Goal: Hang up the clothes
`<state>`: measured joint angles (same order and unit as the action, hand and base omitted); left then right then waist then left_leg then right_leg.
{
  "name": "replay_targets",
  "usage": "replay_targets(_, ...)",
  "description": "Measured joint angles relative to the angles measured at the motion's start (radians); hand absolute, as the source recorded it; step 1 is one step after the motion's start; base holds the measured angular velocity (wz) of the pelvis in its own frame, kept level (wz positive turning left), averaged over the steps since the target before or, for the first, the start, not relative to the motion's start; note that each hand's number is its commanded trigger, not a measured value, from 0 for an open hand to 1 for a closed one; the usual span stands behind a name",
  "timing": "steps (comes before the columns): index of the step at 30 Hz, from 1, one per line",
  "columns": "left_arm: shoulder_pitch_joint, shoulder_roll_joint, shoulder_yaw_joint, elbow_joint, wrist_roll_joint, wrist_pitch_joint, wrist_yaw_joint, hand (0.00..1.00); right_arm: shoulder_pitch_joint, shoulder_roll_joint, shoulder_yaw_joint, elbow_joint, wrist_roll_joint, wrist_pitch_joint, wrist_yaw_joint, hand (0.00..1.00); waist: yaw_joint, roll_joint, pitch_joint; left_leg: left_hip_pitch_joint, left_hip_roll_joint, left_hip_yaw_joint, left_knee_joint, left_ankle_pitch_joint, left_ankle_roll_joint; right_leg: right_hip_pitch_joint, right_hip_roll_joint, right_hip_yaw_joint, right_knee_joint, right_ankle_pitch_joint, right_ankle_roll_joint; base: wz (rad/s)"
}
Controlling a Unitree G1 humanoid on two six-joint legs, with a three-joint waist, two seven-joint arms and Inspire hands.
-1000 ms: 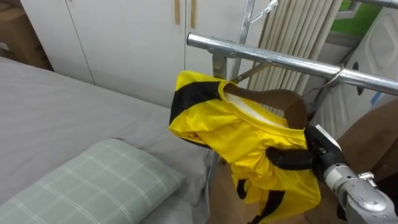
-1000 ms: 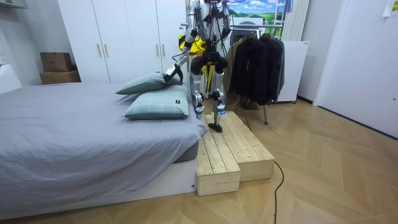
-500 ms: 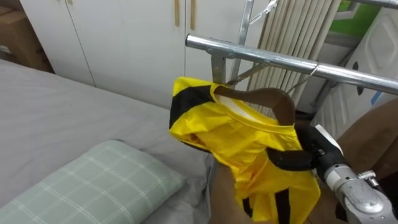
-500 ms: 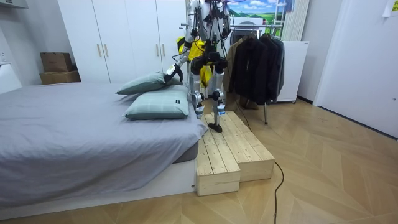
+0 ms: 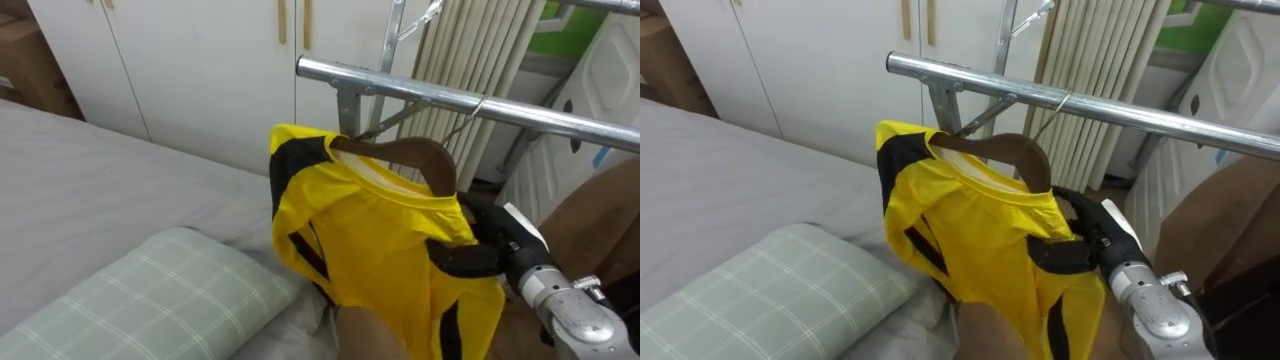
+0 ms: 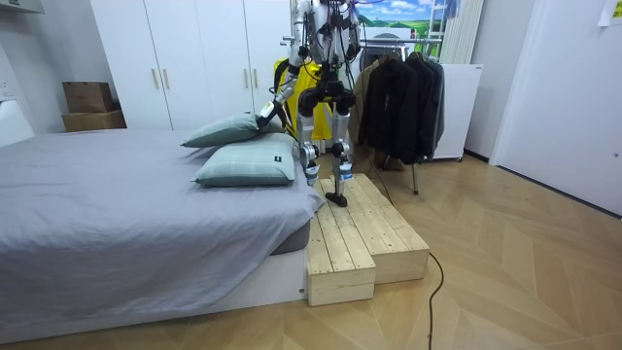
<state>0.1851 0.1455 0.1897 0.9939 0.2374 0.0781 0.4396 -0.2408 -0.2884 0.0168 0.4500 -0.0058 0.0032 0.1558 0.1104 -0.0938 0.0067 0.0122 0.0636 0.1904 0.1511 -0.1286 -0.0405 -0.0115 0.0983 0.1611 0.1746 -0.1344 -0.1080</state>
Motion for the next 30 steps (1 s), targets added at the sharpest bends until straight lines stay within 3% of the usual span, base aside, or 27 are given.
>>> replay_targets(7,0.0,0.0,0.0,0.0,0.0,0.002,-0.009,0.0,0.049,0.009,0.0,-0.038,0.001,0.004,0.01,0.0,0.0,0.002,0.0001,0.003,0.001,0.001,0.0,0.0,0.0,0.001,0.001,0.0,0.004,0.0,0.0,0.0)
replay_targets(30,0.001,0.001,0.0,0.0,0.0,0.003,-0.014,0.0,0.049,0.009,0.001,-0.044,0.01,0.008,0.01,0.0,0.002,0.007,0.0044,0.007,0.001,0.002,-0.003,0.0,0.0,0.001,0.002,0.0,0.01,-0.001,0.001,0.0)
